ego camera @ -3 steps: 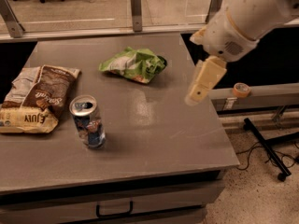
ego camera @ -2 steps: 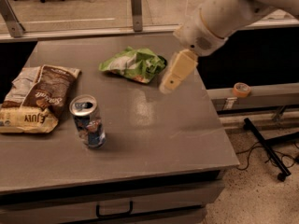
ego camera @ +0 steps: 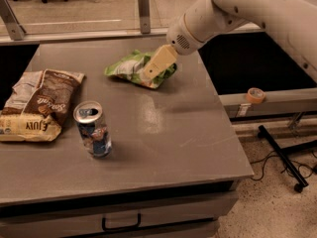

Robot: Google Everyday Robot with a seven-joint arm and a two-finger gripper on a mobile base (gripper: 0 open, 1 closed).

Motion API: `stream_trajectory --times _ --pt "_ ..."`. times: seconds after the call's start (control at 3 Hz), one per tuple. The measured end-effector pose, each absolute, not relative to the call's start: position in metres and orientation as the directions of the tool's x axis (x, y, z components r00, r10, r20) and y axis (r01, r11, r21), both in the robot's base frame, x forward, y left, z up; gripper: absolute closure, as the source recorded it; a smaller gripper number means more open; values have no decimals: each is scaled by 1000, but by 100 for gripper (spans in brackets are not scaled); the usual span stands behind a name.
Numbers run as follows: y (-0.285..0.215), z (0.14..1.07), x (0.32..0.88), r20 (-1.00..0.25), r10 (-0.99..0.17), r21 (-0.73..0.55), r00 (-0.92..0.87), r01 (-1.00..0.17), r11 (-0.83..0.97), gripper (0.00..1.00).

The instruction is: Pick green rice chip bag

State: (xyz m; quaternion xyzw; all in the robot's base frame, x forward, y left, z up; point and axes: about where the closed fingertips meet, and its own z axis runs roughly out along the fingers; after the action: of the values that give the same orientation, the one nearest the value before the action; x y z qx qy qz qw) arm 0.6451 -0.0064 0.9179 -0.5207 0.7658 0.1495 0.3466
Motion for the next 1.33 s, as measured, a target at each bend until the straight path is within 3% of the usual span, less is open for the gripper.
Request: stream_trajectory --times 0.33,1.33 --pt "-2 899 672 -721 -645 -95 -253 -886 454 18" --pt "-3 866 691 -709 -665 -89 -234 -906 413 87"
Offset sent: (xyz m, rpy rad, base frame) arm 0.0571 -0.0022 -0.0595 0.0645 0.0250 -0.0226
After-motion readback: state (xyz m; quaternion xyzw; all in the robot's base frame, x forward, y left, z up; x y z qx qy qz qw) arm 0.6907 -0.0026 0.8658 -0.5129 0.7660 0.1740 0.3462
